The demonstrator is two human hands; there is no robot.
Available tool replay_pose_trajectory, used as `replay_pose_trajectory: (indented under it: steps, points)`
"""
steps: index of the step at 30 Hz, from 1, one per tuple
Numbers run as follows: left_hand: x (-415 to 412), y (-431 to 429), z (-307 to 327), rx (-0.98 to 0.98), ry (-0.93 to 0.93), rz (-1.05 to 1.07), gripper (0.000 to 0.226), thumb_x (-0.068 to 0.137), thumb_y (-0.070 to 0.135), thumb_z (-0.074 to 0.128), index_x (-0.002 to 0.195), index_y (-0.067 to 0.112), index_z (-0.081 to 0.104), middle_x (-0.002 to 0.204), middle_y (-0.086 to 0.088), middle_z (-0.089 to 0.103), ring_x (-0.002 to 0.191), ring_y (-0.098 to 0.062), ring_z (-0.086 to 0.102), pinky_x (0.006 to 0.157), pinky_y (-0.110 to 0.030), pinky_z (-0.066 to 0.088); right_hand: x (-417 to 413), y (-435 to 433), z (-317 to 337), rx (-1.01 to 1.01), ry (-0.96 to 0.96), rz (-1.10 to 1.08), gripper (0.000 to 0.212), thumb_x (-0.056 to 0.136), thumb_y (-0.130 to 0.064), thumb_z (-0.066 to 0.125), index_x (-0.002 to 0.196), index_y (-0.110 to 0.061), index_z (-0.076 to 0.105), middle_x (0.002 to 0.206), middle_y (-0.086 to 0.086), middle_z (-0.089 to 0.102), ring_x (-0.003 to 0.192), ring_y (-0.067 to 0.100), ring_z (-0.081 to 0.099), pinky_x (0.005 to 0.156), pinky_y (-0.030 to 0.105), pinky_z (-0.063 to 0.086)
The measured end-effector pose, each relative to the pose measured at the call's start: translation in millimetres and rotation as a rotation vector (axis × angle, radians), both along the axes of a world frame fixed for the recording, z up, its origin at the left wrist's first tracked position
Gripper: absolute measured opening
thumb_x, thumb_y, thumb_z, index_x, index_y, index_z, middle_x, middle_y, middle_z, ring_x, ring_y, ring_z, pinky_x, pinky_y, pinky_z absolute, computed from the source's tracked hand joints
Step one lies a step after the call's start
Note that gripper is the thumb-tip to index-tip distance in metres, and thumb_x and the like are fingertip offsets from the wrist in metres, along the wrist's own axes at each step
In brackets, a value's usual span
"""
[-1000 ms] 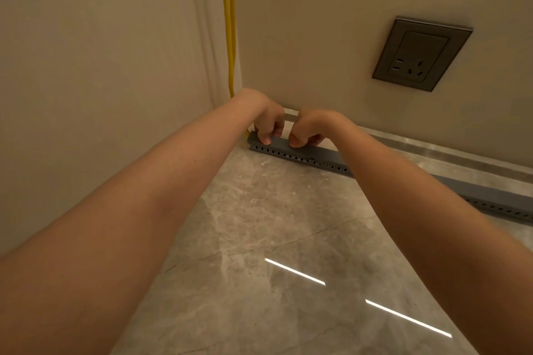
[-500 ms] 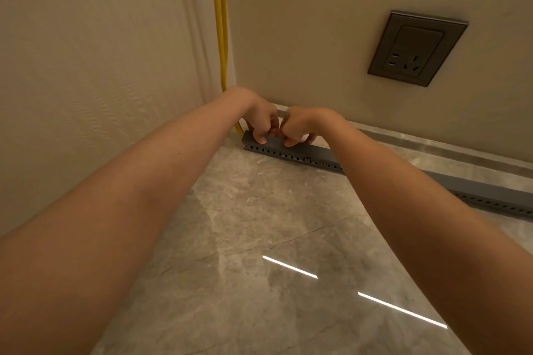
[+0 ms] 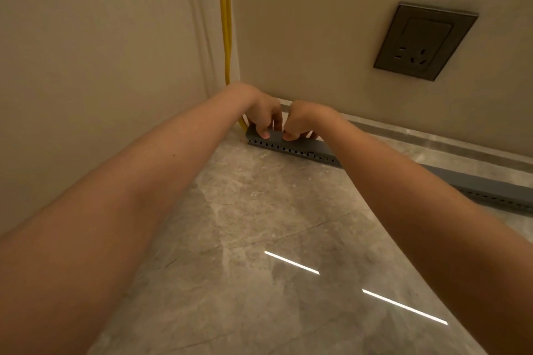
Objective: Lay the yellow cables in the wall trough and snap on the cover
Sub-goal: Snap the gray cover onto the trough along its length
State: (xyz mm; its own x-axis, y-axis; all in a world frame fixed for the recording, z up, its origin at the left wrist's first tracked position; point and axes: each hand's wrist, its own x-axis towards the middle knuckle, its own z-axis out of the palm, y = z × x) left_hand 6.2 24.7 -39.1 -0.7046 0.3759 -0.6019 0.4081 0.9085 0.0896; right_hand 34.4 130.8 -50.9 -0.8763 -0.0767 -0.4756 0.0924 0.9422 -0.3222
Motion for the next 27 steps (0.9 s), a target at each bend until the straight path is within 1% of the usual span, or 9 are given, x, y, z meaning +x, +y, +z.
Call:
replay_pose_trajectory:
  steps: [4,7,10,14,18,20,23,25,27]
  points:
    - [1.5,1.4,-0.7,-0.008,0.056,-0.027,0.037,0.089,0.012,0.062,0.125,0.014,0.056,0.098,0.0,0.05,0.094,-0.019,0.049,0.091,-0.033,0.044,0.9,2.5,-3.6,0.027,0.049,-0.013,0.02,0.086,-0.02,0.061,0.098,-0.008,0.052,0.098,0.009,0.057,0.089,0.025,0.056,0.089,0.035,0.051]
    - [4.3,0.8,0.0,0.007,0.076,-0.023,0.036,0.088,0.012,0.063,0.124,0.014,0.058,0.099,0.0,0.051,0.094,-0.02,0.049,0.089,-0.033,0.043,3.2,3.5,-3.4,0.021,0.05,-0.033,0.028,0.086,-0.02,0.062,0.11,-0.008,0.052,0.104,0.01,0.056,0.09,0.024,0.053,0.081,0.033,0.047]
    - [6.8,0.5,-0.2,0.019,0.084,-0.004,0.037,0.088,0.012,0.062,0.125,0.015,0.057,0.1,0.0,0.049,0.102,-0.024,0.05,0.092,-0.034,0.043,4.8,4.0,-4.8,-0.005,0.053,-0.065,0.035,0.086,-0.021,0.063,0.116,-0.005,0.052,0.111,0.012,0.058,0.09,0.024,0.051,0.076,0.032,0.043]
    - [10.1,-1.2,1.3,0.059,0.091,0.018,0.04,0.089,0.01,0.061,0.129,0.016,0.055,0.102,0.001,0.046,0.117,-0.027,0.051,0.096,-0.035,0.043,8.2,5.4,-7.1,-0.032,0.108,-0.114,0.045,0.085,-0.022,0.064,0.124,-0.002,0.05,0.109,0.012,0.054,0.09,0.024,0.045,0.074,0.026,0.035]
    - [11.4,-5.9,-1.9,0.111,0.096,0.038,0.04,0.088,0.007,0.062,0.127,0.015,0.058,0.101,0.001,0.049,0.108,-0.023,0.053,0.097,-0.034,0.043,14.7,8.3,-10.8,-0.106,0.138,-0.17,0.038,0.08,-0.022,0.069,0.112,-0.004,0.059,0.1,0.009,0.056,0.09,0.024,0.051,0.072,0.026,0.038]
    - [10.1,-9.5,-2.7,0.133,0.108,0.06,0.041,0.087,0.006,0.064,0.127,0.014,0.058,0.105,-0.006,0.058,0.1,-0.021,0.054,0.098,-0.036,0.044,18.4,7.0,-11.6,-0.125,0.187,-0.117,0.032,0.083,-0.019,0.066,0.11,-0.002,0.065,0.108,0.011,0.066,0.1,0.026,0.06,0.076,0.03,0.045]
    - [11.1,-12.4,-5.9,0.158,0.14,0.074,0.041,0.087,0.006,0.064,0.127,0.011,0.057,0.122,-0.01,0.062,0.112,-0.026,0.057,0.098,-0.036,0.044,32.2,6.9,-14.8,-0.163,0.231,0.032,0.034,0.093,-0.01,0.048,0.124,-0.007,0.061,0.125,0.015,0.063,0.115,0.029,0.057,0.091,0.032,0.046]
    - [13.6,-13.5,-6.7,0.17,0.157,0.066,0.041,0.087,0.007,0.065,0.127,0.01,0.057,0.123,-0.01,0.063,0.114,-0.026,0.057,0.097,-0.036,0.044,39.7,7.4,-20.6,-0.166,0.269,0.11,0.036,0.096,-0.016,0.046,0.129,-0.007,0.055,0.127,0.016,0.06,0.117,0.031,0.054,0.092,0.032,0.044]
    - [14.3,-15.8,-7.0,0.17,0.164,0.055,0.04,0.086,0.008,0.066,0.125,0.01,0.058,0.121,-0.011,0.064,0.113,-0.026,0.058,0.096,-0.036,0.045,44.4,6.9,-26.2,-0.123,0.333,0.177,0.042,0.092,-0.029,0.055,0.128,-0.007,0.053,0.121,0.016,0.061,0.111,0.031,0.056,0.085,0.032,0.044]
